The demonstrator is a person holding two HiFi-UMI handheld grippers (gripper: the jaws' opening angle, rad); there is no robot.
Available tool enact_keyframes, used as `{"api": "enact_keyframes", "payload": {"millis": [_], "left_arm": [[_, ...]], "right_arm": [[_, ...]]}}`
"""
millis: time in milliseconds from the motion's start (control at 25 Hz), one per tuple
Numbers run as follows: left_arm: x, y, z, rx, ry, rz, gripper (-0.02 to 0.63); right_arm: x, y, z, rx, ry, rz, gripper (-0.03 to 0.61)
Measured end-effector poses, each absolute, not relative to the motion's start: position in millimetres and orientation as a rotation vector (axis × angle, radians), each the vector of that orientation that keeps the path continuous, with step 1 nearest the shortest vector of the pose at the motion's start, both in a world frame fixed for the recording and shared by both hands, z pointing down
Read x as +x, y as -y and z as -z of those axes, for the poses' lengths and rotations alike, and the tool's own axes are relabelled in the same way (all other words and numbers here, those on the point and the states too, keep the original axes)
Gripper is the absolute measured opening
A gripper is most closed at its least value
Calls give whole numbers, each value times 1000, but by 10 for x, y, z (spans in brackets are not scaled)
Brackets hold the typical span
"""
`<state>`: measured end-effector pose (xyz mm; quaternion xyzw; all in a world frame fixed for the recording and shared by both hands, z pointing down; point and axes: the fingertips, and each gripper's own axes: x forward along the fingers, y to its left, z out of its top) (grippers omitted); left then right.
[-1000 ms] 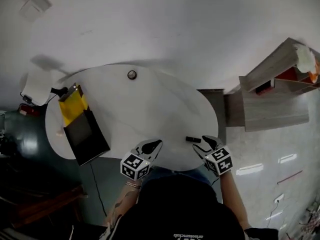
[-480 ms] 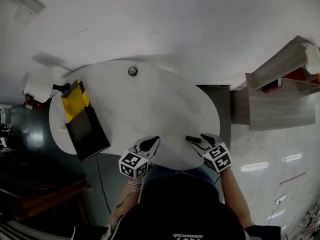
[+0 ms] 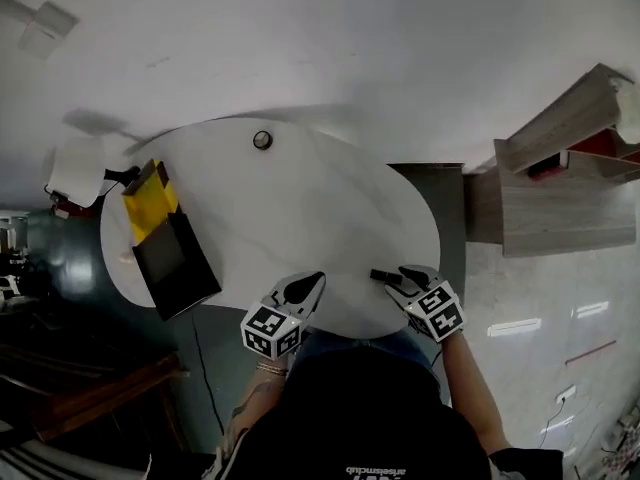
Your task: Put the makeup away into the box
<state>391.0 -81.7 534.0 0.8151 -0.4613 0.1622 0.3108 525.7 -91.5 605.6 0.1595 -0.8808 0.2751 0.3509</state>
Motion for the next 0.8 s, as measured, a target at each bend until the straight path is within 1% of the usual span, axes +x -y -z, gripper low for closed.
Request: {"api": "enact_keyframes", "payload": {"millis": [320,360,440,480,800], "left_arm": [[3878,800,-5327,2130,1235,-406,17],[3874,800,-5323,2131,1239,-402,17],[3867,799,-5321,2134,1247,-396,17],[3860,797,-5322,2133,1251,-392,17],[3787,779,-5271,2147,1306,-380,17]], "right_arm": [[5205,864,-6121,389,2266,-686,175],[5202,852,-6136,384,2260,-676,163],[5195,838,-6155,381,2255,-661,119],[5188,833,-6155,380,2257,-662,110],[5125,836,-6001,363,2289,-687,106]]}}
